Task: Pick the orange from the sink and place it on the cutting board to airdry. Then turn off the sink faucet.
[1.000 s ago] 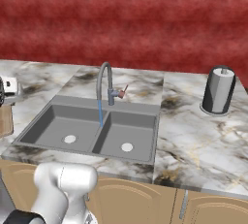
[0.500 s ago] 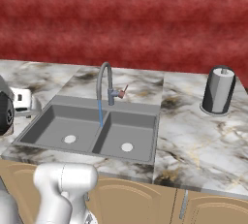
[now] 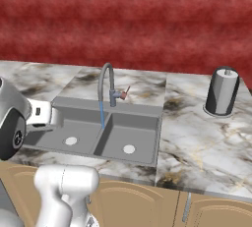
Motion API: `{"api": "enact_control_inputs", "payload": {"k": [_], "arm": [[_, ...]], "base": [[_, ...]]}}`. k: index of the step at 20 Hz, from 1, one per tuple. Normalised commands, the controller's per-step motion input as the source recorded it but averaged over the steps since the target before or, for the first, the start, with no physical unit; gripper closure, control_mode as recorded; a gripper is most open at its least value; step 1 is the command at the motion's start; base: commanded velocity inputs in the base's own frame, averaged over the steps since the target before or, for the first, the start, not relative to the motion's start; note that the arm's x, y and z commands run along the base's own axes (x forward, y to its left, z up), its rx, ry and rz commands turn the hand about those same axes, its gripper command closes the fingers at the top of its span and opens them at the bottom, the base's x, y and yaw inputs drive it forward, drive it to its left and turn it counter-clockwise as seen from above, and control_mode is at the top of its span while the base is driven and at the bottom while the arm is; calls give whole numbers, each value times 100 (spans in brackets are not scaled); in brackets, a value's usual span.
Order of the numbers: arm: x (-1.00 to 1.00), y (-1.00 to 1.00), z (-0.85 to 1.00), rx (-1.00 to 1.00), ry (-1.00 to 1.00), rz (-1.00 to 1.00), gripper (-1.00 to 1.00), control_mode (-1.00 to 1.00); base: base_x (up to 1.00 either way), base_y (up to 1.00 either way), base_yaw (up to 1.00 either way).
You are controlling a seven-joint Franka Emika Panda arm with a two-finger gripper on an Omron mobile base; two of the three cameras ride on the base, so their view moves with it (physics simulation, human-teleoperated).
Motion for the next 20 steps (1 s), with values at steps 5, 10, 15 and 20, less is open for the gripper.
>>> {"api": "enact_control_inputs", "payload": {"k": [5,10,15,20], "arm": [[8,-51,-3,0,0,0,-100,-100],[31,-44,-13,0,0,0,-100,-100],[37,-44,-25,0,0,0,-100,-100],[28,-60,-35,0,-1,0,-100,-100]], "base": [[0,0,0],[0,0,0],[0,0,0],[0,0,0]]}}
